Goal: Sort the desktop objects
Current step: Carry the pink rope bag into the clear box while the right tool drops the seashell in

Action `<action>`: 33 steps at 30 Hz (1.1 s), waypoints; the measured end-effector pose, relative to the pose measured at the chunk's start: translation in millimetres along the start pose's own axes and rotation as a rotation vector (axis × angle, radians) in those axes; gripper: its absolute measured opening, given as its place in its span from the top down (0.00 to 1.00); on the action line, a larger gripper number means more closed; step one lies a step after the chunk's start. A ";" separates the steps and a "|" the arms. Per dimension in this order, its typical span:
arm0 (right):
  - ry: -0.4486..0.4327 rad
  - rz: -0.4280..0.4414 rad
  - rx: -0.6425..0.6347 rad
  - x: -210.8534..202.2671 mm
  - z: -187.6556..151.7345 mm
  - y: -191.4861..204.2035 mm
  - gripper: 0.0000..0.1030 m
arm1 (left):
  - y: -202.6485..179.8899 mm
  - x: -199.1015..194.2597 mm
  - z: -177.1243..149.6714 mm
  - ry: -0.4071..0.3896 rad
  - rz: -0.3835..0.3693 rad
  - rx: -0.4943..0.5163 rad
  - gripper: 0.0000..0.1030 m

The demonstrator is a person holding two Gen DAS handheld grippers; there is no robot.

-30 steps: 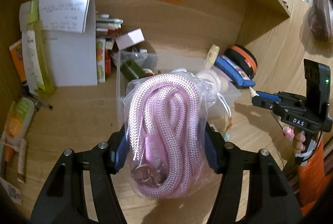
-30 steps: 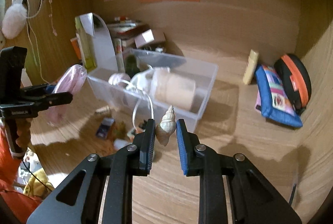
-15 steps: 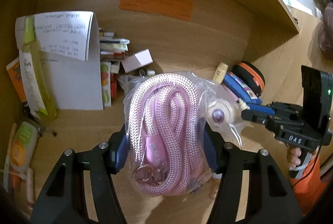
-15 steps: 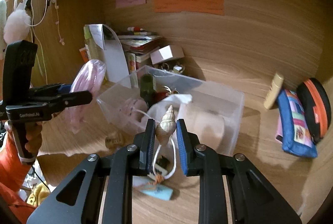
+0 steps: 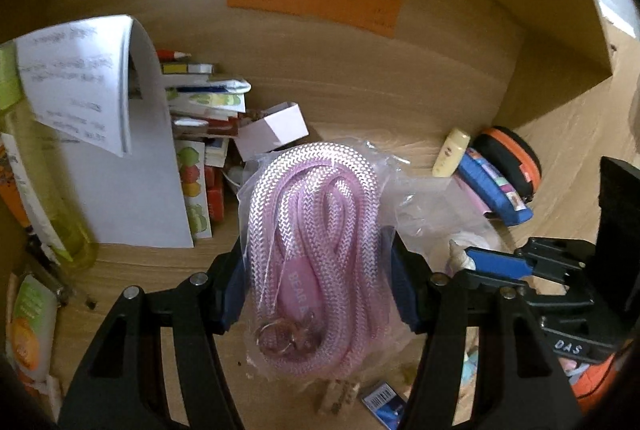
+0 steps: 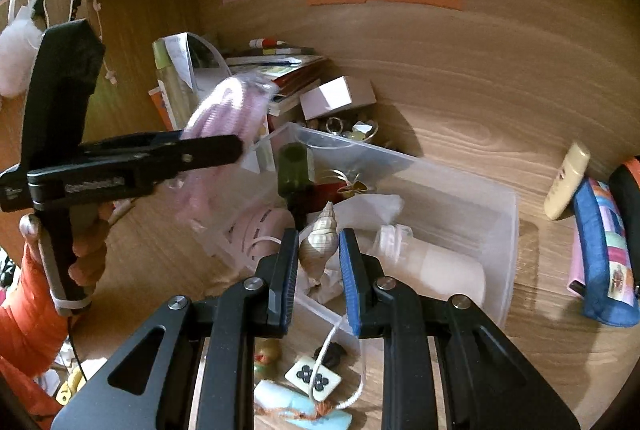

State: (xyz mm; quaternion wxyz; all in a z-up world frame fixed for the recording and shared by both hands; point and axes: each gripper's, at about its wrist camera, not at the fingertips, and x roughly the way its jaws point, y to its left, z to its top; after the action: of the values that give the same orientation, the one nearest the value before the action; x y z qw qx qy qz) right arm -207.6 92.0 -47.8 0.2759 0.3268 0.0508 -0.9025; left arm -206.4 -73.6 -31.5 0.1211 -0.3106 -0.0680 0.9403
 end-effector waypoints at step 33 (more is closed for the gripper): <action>-0.038 -0.077 -0.080 -7.5 -2.0 27.9 0.68 | -22.9 -26.2 -5.0 -0.071 0.095 0.107 0.40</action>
State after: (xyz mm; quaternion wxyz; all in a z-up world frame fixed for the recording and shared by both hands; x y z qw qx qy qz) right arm -186.9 72.5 -42.2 0.2549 0.2963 0.0942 -0.9156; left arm -178.7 -58.4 -15.9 0.0904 -0.2728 -0.0072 0.9578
